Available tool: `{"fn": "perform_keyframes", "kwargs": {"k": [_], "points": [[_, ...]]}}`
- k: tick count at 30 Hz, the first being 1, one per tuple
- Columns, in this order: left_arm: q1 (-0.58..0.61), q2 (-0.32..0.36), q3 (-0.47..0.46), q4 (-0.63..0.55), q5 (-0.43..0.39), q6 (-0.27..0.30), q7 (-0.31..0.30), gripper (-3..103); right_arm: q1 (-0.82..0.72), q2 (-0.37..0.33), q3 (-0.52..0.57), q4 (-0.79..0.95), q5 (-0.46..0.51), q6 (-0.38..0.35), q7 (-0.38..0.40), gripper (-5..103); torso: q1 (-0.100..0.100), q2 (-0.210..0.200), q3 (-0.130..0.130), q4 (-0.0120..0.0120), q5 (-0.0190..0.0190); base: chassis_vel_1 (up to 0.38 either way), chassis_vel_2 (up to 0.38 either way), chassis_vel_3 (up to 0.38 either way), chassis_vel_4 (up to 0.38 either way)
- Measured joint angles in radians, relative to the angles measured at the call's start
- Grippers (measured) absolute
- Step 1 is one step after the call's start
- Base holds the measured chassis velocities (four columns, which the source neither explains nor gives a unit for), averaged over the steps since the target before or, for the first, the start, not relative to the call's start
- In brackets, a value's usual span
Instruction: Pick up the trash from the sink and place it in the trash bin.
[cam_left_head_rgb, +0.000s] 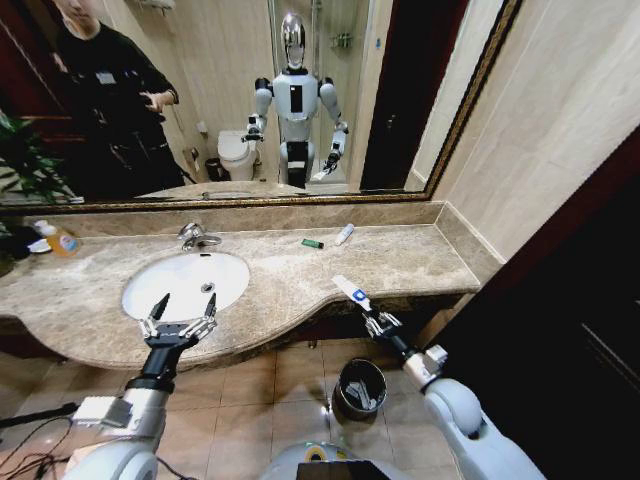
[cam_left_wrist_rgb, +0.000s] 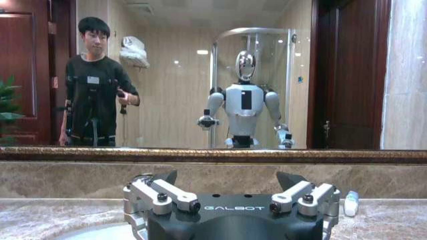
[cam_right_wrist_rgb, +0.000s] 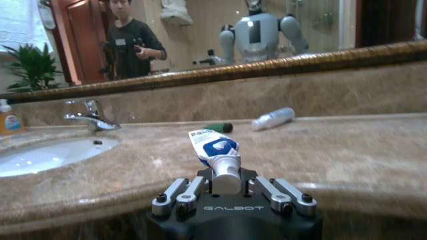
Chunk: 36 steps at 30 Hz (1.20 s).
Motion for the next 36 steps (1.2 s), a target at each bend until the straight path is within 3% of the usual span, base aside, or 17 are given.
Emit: {"fn": "perform_keyframes", "kwargs": {"k": [7,12,26,36], "points": [[0.000,0.000,0.000,0.000,0.000,0.000,0.000,100,-0.094,0.034,0.027,-0.052,0.001,0.043,-0.031,25,0.000,0.000,0.000,-0.0002,-0.0002,0.000,0.000,0.000,0.000],[0.000,0.000,0.000,0.000,0.000,0.000,0.000,100,-0.100,0.056,0.010,-0.194,-0.021,0.086,-0.040,25,0.000,0.000,0.000,-0.0002,-0.0002,0.000,0.000,0.000,0.000],[0.000,0.000,0.000,0.000,0.000,0.000,0.000,100,0.170,0.152,-0.062,-0.791,-0.129,0.153,-0.003,25,0.000,0.000,0.000,0.0000,-0.0002,0.000,0.000,0.000,0.000],[0.000,0.000,0.000,0.000,0.000,0.000,0.000,100,0.258,0.204,-0.073,-1.020,-0.165,0.182,0.010,25,0.000,0.000,0.000,-0.0001,-0.0004,0.000,0.000,0.000,0.000]]}}
